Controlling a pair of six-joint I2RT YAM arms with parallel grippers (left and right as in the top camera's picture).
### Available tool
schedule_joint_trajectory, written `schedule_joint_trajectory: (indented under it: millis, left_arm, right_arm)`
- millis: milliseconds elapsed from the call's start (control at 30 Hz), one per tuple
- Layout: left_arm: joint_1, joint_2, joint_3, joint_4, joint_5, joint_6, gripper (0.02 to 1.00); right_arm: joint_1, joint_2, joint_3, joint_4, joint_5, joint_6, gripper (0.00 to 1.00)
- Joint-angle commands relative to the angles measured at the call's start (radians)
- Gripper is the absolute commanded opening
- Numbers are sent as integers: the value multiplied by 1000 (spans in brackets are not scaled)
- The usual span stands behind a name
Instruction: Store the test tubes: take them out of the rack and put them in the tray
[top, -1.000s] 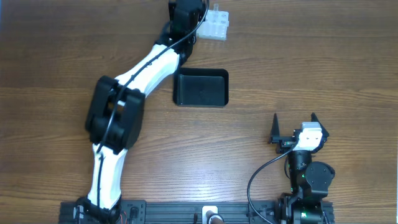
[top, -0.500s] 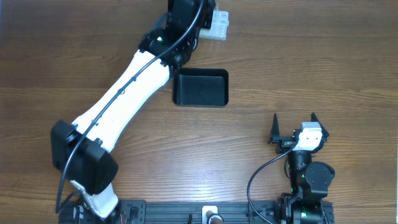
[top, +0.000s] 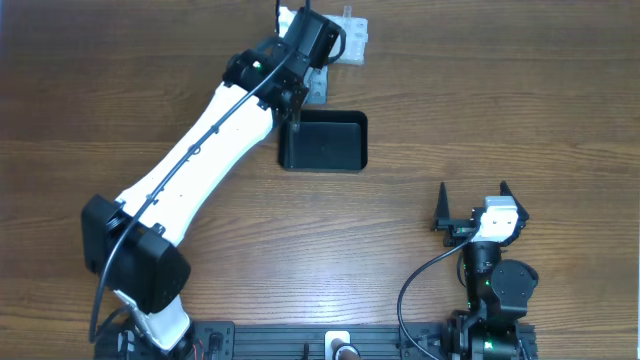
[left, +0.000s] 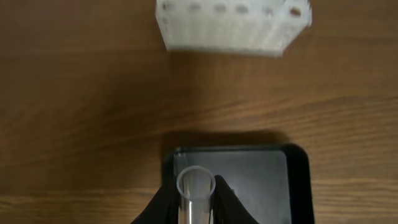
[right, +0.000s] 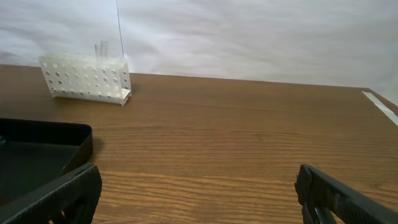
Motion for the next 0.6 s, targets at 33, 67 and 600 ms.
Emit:
schedule_joint_trajectory:
  millis: [33, 67, 600]
  left_arm:
    - [8, 62, 3, 2, 35, -37, 38]
    - [11, 74, 3, 5, 35, -37, 36]
    - [30, 222, 3, 7, 120, -82, 36]
  right_arm:
    - [-6, -9, -5, -3, -15, 10, 991]
    - [-6, -9, -5, -3, -15, 10, 993]
    - [-6, -9, -5, -3, -15, 10, 993]
